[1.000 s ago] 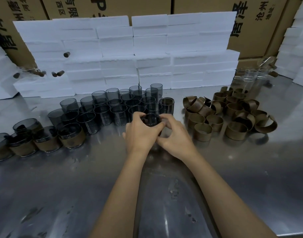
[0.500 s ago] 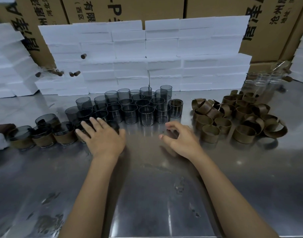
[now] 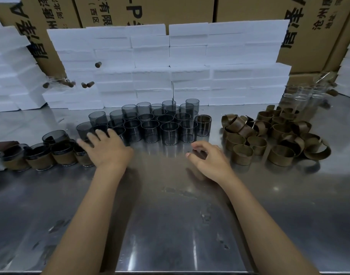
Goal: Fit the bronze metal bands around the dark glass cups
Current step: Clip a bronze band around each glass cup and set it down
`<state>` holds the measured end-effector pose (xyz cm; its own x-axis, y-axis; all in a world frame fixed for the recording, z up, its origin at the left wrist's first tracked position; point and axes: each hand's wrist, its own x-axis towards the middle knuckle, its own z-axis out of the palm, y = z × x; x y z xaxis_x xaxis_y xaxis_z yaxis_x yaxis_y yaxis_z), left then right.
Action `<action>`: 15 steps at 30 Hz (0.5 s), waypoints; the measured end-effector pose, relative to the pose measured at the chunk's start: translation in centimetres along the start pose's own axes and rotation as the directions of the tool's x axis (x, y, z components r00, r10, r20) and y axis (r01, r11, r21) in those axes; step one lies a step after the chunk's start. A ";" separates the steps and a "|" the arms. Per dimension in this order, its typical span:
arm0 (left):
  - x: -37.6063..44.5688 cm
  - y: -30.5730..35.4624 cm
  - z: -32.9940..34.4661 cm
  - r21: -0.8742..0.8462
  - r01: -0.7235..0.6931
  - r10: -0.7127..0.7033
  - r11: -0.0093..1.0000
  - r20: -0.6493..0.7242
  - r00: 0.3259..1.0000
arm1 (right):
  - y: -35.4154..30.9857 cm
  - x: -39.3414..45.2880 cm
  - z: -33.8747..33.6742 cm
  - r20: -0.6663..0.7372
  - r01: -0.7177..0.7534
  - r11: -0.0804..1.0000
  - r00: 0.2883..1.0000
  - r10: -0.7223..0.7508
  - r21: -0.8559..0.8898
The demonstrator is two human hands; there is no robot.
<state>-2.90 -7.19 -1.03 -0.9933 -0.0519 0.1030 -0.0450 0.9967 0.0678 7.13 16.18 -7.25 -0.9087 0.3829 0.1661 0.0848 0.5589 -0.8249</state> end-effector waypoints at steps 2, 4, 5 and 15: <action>0.8 0.6 -0.1 0.025 -0.060 0.060 0.998 -0.001 0.998 | -0.1 0.0 -0.1 -0.002 -0.010 1.000 1.000 0.010 -0.002; 1.5 1.0 -0.2 0.025 -0.067 0.067 0.997 -0.018 0.998 | -0.2 0.0 -0.1 -0.005 -0.012 1.000 1.000 0.012 0.005; 1.7 1.0 -0.2 0.024 -0.060 0.061 0.998 -0.047 0.997 | -0.2 -0.1 -0.1 -0.006 -0.011 1.000 1.000 0.011 0.008; -2.2 3.7 -2.3 -0.702 -0.337 0.121 0.627 -0.340 0.933 | -0.7 0.5 -0.4 -0.088 -0.046 0.971 0.994 0.069 0.236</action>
<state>-0.69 -3.48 1.31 -0.8956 0.0505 0.4420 0.3816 0.5982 0.7047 6.79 16.21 -6.37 -0.8610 0.4839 0.1563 0.0275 0.3512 -0.9359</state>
